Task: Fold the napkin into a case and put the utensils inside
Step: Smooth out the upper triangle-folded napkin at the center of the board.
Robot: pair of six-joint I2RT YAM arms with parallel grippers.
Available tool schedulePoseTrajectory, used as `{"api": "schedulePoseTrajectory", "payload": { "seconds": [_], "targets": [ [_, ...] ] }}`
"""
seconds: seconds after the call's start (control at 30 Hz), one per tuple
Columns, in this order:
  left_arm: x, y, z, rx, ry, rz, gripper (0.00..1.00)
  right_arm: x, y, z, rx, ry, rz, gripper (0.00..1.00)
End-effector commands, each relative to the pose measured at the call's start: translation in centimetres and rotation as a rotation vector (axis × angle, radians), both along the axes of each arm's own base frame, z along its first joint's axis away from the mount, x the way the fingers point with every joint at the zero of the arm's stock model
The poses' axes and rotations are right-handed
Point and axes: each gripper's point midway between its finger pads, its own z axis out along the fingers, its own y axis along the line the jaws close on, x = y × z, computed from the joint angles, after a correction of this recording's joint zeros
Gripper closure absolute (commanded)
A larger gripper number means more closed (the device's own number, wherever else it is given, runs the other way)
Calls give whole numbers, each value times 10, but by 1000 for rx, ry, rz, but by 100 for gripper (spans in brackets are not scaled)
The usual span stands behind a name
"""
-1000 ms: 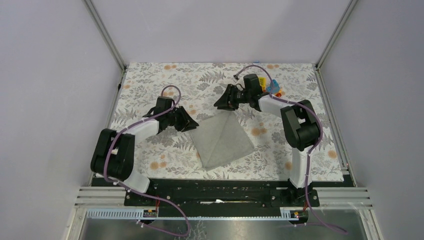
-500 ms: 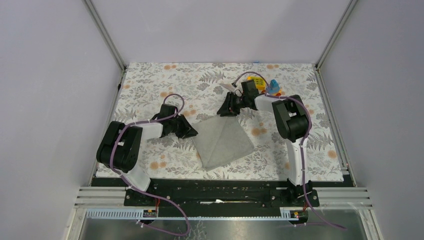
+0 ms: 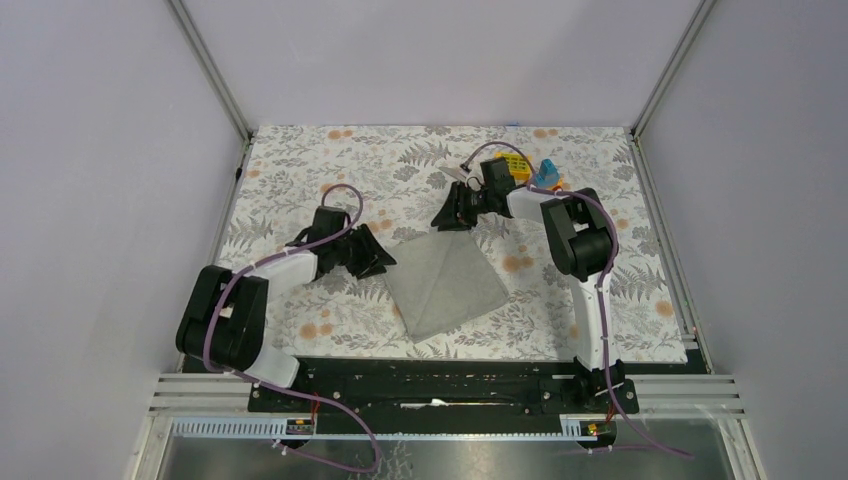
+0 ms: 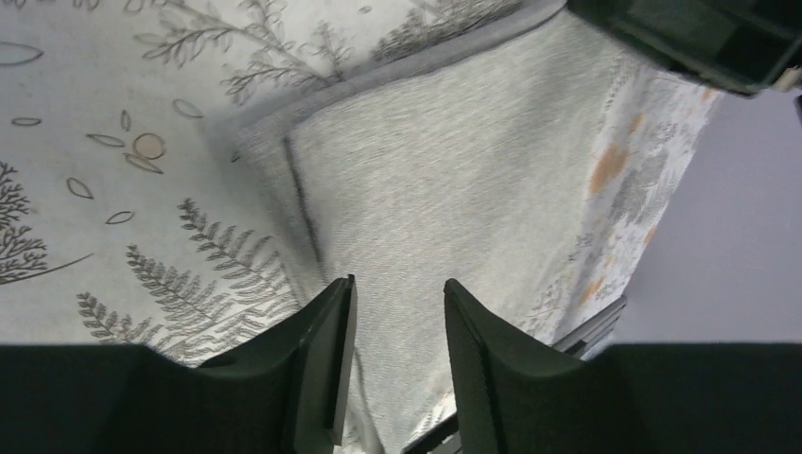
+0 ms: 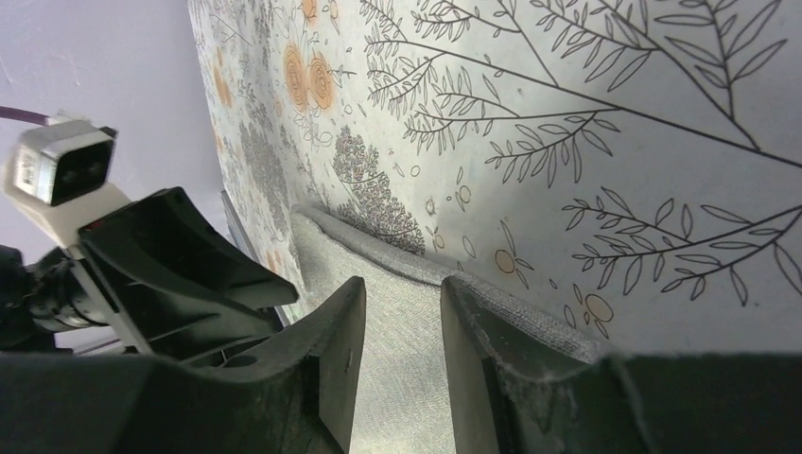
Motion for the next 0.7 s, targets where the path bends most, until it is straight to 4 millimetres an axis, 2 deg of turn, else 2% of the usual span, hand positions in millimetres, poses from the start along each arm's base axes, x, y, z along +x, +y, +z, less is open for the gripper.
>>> {"api": "schedulePoseTrajectory", "payload": {
  "seconds": [0.0, 0.13, 0.23, 0.33, 0.47, 0.67],
  "targets": [
    [29, 11, 39, 71, -117, 9, 50, 0, 4, 52, 42, -89, 15, 57],
    [52, 30, 37, 204, -137, 41, 48, -10, -1, 60, 41, -94, 4, 57],
    [64, 32, 25, 226, -118, 43, 49, -19, -3, 65, 55, -99, -2, 57],
    [72, 31, 15, 235, -109, 42, 45, -30, -1, 66, 58, -98, 13, 56],
    [78, 30, 4, 252, -93, 27, 44, -42, 0, 58, 46, -86, 31, 56],
    [77, 30, -8, 249, -85, 20, 63, -49, 1, 49, 44, -68, 39, 57]
  ]
}}
